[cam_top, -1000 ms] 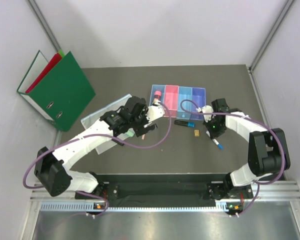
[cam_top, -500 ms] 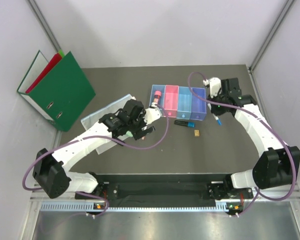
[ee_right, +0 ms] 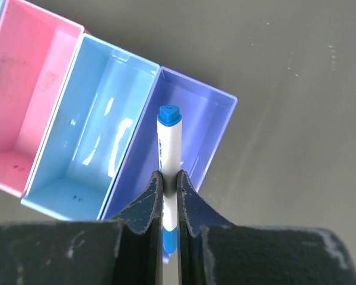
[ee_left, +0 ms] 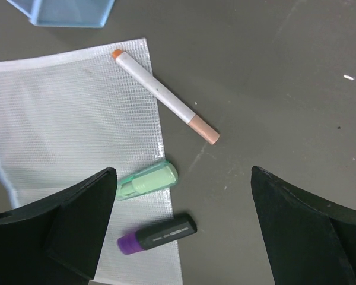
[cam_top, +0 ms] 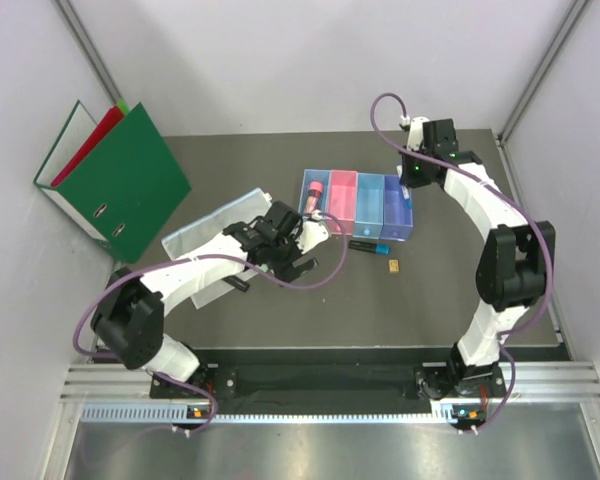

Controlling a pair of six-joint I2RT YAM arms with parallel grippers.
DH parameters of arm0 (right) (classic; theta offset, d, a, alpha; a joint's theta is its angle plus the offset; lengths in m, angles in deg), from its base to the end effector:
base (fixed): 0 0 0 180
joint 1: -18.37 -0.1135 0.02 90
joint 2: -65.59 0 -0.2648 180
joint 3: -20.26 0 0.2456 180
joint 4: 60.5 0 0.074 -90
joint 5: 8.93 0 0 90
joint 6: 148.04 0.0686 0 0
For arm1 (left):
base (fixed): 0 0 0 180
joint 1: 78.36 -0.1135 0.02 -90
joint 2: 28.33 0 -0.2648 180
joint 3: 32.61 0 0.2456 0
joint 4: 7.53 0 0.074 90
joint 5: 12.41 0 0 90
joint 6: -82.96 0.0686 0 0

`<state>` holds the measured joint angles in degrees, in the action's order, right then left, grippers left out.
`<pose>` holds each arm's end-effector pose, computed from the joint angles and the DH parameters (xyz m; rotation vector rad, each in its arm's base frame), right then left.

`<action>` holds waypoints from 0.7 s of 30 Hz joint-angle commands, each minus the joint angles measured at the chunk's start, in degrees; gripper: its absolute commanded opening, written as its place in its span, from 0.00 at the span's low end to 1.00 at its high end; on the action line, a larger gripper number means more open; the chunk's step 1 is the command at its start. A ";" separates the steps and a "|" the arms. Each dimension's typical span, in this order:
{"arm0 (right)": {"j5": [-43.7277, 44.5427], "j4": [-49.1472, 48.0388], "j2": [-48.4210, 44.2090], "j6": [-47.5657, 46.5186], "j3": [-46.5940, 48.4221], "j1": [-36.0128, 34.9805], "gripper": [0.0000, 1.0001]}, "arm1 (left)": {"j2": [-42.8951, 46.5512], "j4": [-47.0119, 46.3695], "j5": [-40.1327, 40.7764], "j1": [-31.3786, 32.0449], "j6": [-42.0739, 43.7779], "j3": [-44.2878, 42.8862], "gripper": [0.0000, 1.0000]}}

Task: Sort the stationery into containers
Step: Place the pen in the storage box.

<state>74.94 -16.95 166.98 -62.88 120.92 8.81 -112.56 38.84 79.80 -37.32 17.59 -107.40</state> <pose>0.4126 0.0769 0.2707 -0.3462 2.3184 0.1661 0.2399 -0.2053 0.2188 1.3672 2.1465 -0.0631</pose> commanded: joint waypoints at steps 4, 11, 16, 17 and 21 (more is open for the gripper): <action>-2.83 -4.80 6.18 2.47 7.69 0.25 0.00 | -7.00 -3.05 -1.95 -2.01 -4.49 -6.50 0.99; -3.54 -6.20 8.83 3.43 6.30 0.16 0.00 | -11.74 -3.75 -3.98 -3.06 -3.62 -9.49 0.99; -3.10 -7.96 6.73 3.35 1.11 0.16 0.00 | -13.16 -3.57 -4.94 -3.95 -3.53 -10.81 0.98; -3.01 -8.05 6.55 3.17 -0.11 0.16 0.00 | -13.33 -3.58 -5.12 -3.95 -3.44 -10.73 0.98; -2.83 -7.61 5.67 2.65 -2.40 0.16 0.00 | -13.24 -3.75 -5.47 -3.95 -3.79 -9.76 0.97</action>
<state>72.40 -22.76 175.65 -60.35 120.05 8.81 -125.87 36.76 75.87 -41.11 14.46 -116.18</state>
